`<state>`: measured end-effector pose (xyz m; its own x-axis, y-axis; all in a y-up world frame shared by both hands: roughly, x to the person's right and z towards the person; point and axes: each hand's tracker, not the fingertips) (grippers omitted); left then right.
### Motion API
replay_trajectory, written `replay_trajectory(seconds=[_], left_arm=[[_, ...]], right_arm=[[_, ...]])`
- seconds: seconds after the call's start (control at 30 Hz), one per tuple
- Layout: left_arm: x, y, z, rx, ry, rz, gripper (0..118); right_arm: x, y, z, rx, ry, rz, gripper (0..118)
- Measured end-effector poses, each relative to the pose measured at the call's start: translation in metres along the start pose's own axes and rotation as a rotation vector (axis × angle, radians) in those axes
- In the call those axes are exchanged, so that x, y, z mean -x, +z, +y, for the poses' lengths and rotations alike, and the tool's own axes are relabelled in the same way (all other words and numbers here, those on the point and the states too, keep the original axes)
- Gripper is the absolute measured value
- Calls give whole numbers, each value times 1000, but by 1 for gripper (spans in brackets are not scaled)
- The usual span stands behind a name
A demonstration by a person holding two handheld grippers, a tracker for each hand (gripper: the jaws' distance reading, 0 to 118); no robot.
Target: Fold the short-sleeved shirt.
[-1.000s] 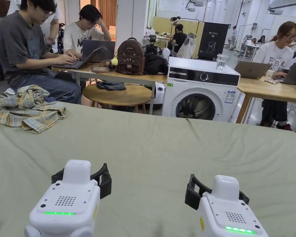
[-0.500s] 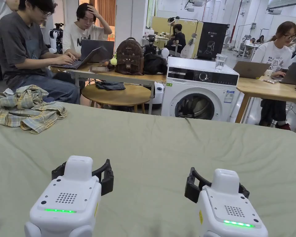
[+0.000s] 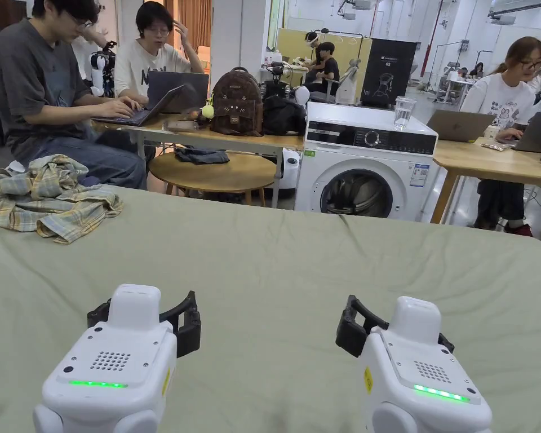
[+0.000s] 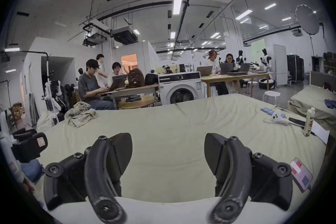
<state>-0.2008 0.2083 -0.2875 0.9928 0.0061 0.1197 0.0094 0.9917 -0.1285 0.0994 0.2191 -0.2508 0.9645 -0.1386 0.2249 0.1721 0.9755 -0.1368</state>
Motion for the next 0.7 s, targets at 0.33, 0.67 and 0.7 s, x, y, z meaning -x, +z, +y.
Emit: replay_trajectory(seconds=[0.33, 0.67, 0.7], left_arm=[[7, 3, 5, -32, -8, 4, 75], [11, 1, 4, -7, -6, 11, 75], [11, 1, 3, -7, -4, 8, 75]], right_arm=[[-1, -5, 6, 66, -27, 23, 93], [1, -10, 6, 113, -17, -21, 93], [1, -11, 6, 112, -13, -28, 93]])
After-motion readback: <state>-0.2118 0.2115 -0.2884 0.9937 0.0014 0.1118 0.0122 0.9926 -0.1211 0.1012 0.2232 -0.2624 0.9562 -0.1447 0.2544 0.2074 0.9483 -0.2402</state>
